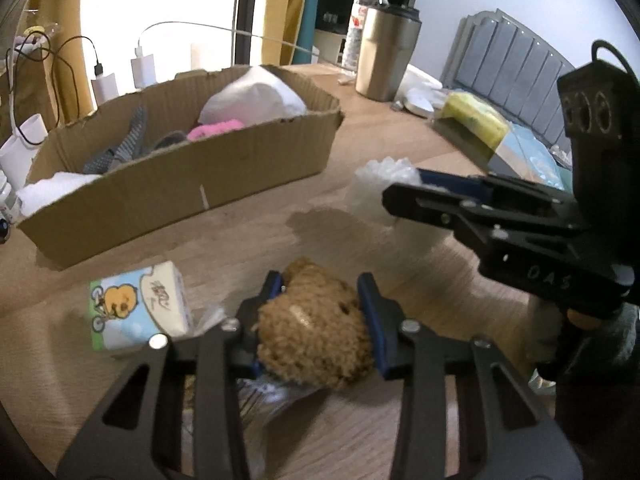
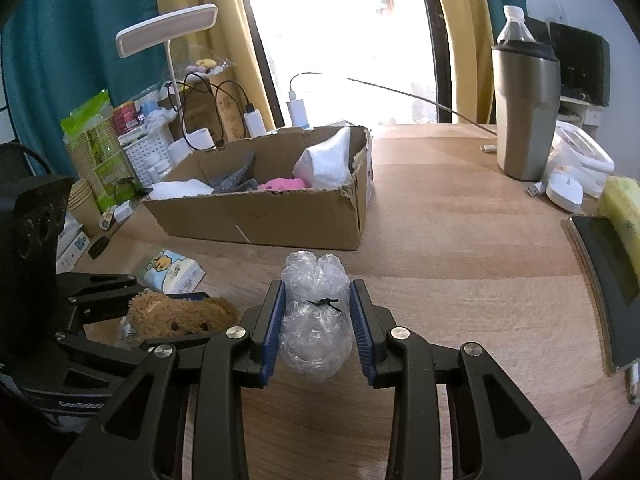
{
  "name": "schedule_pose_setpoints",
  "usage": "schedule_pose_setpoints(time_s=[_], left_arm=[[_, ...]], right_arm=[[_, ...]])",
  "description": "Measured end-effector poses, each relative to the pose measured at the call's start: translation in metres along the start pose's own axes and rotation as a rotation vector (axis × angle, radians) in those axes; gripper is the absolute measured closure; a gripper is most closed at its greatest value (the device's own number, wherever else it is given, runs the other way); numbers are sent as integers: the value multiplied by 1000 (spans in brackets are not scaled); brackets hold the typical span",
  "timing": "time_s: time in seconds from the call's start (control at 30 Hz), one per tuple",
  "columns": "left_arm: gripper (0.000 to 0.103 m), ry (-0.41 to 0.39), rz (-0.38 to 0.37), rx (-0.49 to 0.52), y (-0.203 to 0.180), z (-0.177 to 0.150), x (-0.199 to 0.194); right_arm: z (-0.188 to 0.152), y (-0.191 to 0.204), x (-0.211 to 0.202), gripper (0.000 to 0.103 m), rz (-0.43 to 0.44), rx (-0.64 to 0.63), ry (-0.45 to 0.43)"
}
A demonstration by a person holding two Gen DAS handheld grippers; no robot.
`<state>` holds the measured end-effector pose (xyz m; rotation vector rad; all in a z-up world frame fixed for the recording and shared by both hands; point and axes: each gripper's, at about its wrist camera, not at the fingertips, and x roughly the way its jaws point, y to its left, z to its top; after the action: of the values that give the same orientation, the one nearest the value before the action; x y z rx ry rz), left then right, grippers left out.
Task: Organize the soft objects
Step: 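Carry the teddy bear and bubble-wrap bundle over the cardboard box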
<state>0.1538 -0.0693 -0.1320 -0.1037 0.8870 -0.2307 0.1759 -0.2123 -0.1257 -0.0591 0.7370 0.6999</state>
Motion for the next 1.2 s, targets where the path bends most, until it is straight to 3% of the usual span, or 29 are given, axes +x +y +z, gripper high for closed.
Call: schedule_pose_setpoints(time_s=[1.2], left_arm=[[63, -220, 64, -115, 86, 28, -74]], right_arm=[[62, 69, 15, 68, 13, -156, -35]])
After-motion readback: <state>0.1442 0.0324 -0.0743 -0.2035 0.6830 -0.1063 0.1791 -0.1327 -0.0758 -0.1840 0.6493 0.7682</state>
